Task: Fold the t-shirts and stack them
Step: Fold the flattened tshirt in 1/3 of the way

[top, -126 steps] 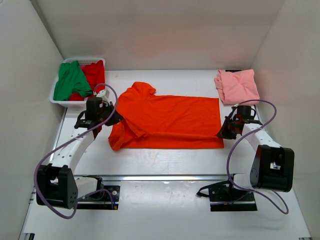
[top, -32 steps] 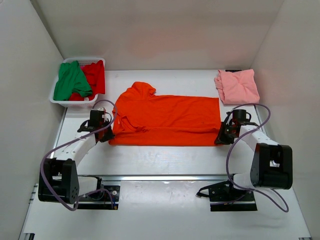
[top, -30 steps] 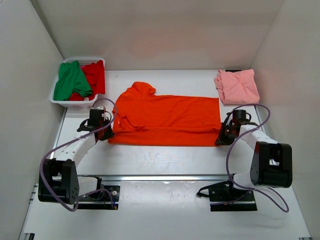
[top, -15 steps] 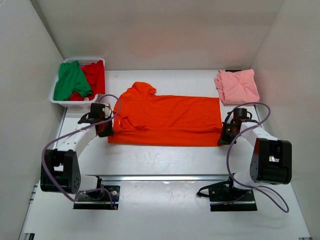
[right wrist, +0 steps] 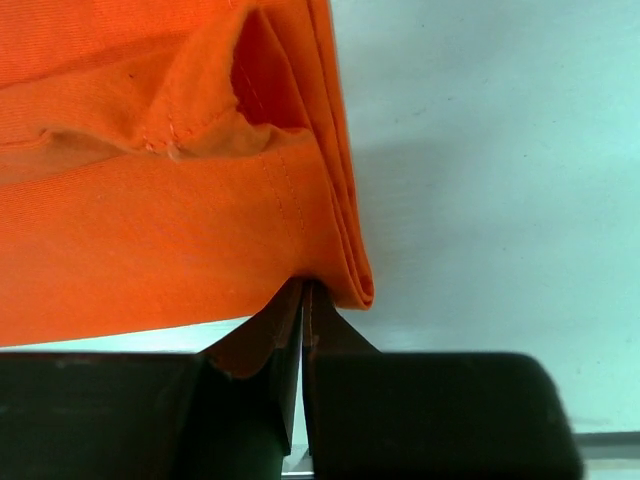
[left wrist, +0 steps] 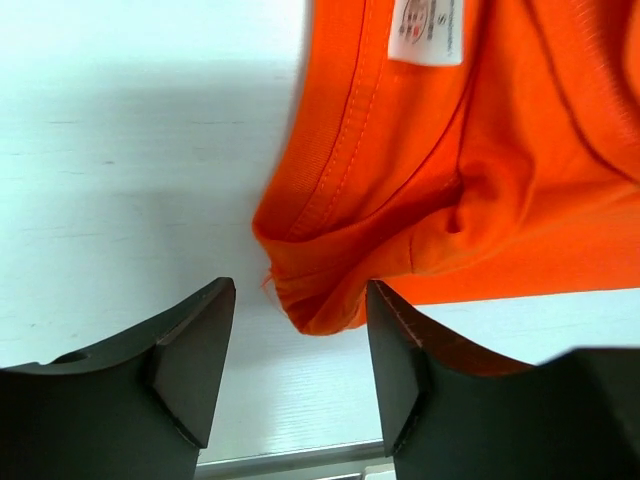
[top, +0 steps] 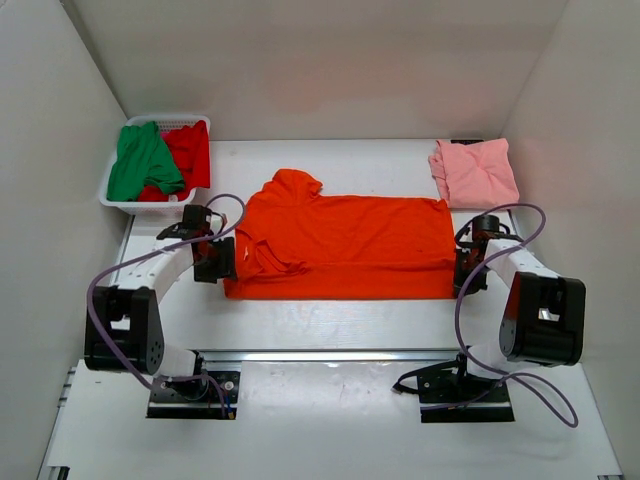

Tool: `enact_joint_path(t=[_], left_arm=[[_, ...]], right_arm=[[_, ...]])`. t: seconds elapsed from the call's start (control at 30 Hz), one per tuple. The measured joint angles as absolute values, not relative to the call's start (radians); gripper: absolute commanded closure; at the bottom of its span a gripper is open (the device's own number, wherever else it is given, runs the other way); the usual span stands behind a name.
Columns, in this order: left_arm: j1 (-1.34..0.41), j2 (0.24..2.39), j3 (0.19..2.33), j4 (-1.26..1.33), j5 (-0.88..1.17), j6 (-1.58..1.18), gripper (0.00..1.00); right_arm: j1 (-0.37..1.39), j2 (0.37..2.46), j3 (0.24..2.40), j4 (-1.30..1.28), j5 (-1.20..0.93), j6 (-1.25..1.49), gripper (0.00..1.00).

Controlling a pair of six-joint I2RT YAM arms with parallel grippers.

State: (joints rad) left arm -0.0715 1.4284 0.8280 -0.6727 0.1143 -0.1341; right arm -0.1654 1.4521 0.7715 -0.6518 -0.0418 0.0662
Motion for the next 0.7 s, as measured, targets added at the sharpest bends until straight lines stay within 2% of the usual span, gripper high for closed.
enact_joint_path(t=[0.27,0.47,0.7], left_arm=[[-0.053,1.364,0.828,-0.678,0.139,-0.138,0.33],[-0.078,1.326,0.827,-0.604,0.211,-0.213,0.33],[-0.196,1.468,0.871,-0.424,0.288,-0.361,0.37]], right_arm=[[-0.144,1.48,0.8,-0.683,0.006,0.053,1.0],[-0.102,1.411,0.804,-0.715,0.023,0.056,1.0],[-0.033,1.354,0.852,-0.686,-0.026,0.109,0.86]])
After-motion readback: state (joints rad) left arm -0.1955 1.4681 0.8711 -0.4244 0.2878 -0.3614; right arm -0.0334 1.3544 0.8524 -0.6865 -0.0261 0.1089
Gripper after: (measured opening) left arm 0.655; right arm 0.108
